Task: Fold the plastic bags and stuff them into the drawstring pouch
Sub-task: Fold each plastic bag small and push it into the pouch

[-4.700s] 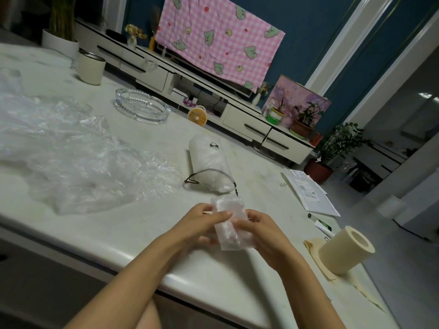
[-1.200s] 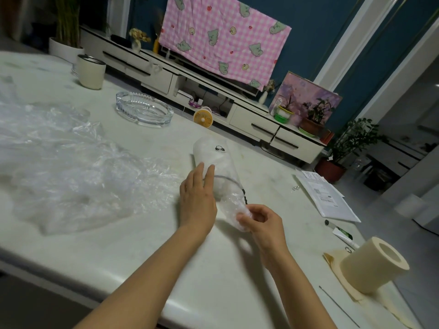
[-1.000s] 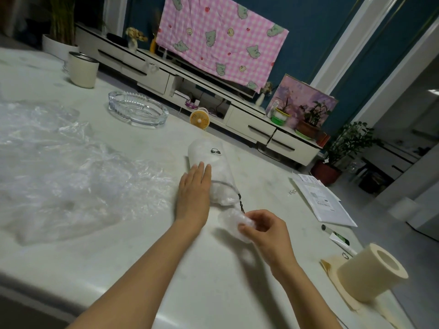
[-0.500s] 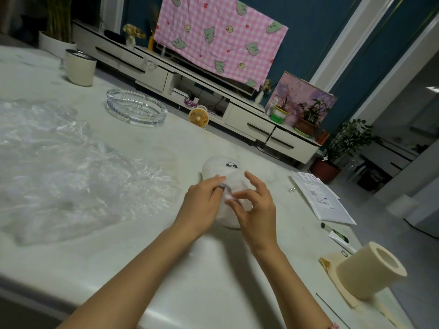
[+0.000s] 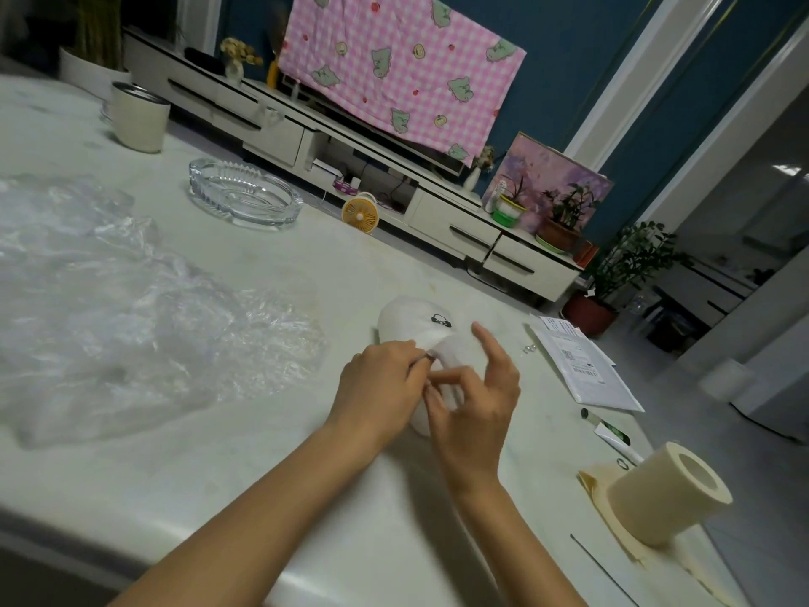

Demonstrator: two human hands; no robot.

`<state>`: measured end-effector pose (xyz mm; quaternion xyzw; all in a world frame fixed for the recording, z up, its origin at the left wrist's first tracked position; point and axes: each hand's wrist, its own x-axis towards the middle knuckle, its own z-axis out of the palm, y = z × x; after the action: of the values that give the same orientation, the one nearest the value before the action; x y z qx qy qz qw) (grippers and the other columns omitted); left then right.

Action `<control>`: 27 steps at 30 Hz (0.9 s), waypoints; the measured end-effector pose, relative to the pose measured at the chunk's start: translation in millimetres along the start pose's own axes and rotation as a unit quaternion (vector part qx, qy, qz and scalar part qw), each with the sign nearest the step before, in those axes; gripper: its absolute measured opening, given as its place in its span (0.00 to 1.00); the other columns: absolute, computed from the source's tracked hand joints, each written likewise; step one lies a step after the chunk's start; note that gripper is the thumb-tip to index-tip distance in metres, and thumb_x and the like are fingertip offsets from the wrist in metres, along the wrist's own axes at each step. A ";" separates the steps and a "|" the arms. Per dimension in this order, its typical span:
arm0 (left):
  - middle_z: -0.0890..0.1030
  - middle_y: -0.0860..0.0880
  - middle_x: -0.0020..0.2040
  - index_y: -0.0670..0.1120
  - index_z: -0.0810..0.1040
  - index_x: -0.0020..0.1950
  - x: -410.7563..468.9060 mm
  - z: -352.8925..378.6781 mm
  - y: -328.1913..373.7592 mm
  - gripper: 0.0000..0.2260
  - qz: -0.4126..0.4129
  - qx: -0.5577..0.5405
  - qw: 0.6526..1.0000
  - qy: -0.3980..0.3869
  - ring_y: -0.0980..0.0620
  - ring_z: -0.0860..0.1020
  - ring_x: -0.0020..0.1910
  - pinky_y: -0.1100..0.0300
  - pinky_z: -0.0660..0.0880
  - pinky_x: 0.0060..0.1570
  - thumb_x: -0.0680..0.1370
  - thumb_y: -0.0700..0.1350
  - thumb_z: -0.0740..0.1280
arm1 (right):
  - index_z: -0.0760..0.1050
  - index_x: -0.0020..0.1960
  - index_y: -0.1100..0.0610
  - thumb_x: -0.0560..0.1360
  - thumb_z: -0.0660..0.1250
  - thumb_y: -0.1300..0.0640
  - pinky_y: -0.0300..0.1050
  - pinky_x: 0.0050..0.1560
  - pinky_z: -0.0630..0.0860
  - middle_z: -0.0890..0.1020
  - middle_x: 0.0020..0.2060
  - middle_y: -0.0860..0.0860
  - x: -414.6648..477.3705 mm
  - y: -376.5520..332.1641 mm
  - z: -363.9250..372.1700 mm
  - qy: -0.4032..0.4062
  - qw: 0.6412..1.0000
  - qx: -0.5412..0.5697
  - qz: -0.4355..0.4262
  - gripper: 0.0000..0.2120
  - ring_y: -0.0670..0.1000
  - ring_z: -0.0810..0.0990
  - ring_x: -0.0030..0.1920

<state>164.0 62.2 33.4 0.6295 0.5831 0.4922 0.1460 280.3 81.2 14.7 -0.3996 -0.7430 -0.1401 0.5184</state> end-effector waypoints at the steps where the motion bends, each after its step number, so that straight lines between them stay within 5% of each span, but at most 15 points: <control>1: 0.82 0.45 0.45 0.46 0.81 0.47 -0.6 0.0 -0.7 0.10 0.007 -0.016 1.000 -0.003 0.42 0.77 0.45 0.51 0.72 0.44 0.80 0.45 0.60 | 0.76 0.38 0.59 0.68 0.68 0.54 0.42 0.63 0.65 0.74 0.63 0.58 3.8 1.4 1.7 -0.003 1.000 0.007 0.029 0.07 0.53 0.72 0.62; 4: 0.83 0.47 0.46 0.46 0.82 0.50 -0.9 -0.2 -6.6 0.11 0.017 -0.032 0.999 -0.006 0.43 0.79 0.46 0.50 0.74 0.45 0.80 0.46 0.59 | 0.71 0.50 0.56 0.69 0.71 0.56 0.52 0.48 0.76 0.77 0.55 0.53 11.2 2.7 3.2 -0.045 0.994 0.024 0.097 0.13 0.54 0.77 0.53; 7: 0.82 0.48 0.52 0.46 0.80 0.54 -0.6 2.0 -7.9 0.16 0.019 0.001 1.000 -0.020 0.44 0.78 0.50 0.51 0.73 0.48 0.79 0.50 0.55 | 0.68 0.59 0.60 0.69 0.74 0.54 0.47 0.44 0.73 0.76 0.48 0.49 20.8 7.0 1.9 -0.118 0.978 -0.017 0.172 0.24 0.55 0.78 0.47; 12: 0.78 0.49 0.55 0.47 0.74 0.60 -8.4 14.6 -0.2 0.16 0.047 0.076 0.994 -0.067 0.45 0.76 0.53 0.53 0.70 0.47 0.82 0.52 0.51 | 0.68 0.46 0.56 0.70 0.66 0.62 0.42 0.34 0.58 0.73 0.41 0.49 35.5 13.2 7.3 -0.120 0.970 -0.090 0.191 0.08 0.53 0.72 0.41; 15: 0.71 0.49 0.67 0.48 0.69 0.68 -7.5 22.9 -4.2 0.17 0.032 0.113 0.989 -0.088 0.48 0.72 0.63 0.55 0.69 0.55 0.83 0.50 0.51 | 0.65 0.44 0.55 0.72 0.63 0.61 0.44 0.35 0.57 0.73 0.41 0.49 43.3 13.1 10.3 -0.173 0.950 -0.113 0.235 0.06 0.52 0.69 0.38; 19: 0.44 0.48 0.78 0.52 0.49 0.77 -4.1 24.9 -18.9 0.27 -0.008 0.109 0.985 -0.131 0.49 0.52 0.76 0.58 0.61 0.66 0.81 0.47 0.57 | 0.69 0.45 0.55 0.69 0.65 0.65 0.41 0.37 0.66 0.75 0.42 0.51 51.1 12.6 2.9 -0.282 0.923 0.023 0.262 0.08 0.52 0.72 0.41; 23: 0.52 0.48 0.78 0.55 0.50 0.77 3.3 18.0 -36.4 0.29 -0.046 0.046 0.994 -0.088 0.46 0.62 0.73 0.55 0.65 0.65 0.80 0.41 0.59 | 0.73 0.54 0.52 0.72 0.70 0.55 0.32 0.39 0.67 0.76 0.47 0.49 47.9 8.6 -17.8 -0.359 0.910 0.070 0.198 0.13 0.43 0.73 0.40; 27: 0.58 0.48 0.76 0.54 0.53 0.77 2.9 20.0 -36.6 0.29 -0.049 0.022 0.996 -0.071 0.46 0.63 0.72 0.56 0.62 0.67 0.79 0.36 0.58 | 0.61 0.70 0.49 0.70 0.71 0.60 0.31 0.53 0.68 0.66 0.62 0.50 39.3 16.9 -32.6 -0.442 0.874 0.055 0.196 0.33 0.47 0.69 0.60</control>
<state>157.7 82.7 -2.4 0.6367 0.6121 0.4257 0.1968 308.7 89.5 59.7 -0.5279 -0.8076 0.1969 0.1745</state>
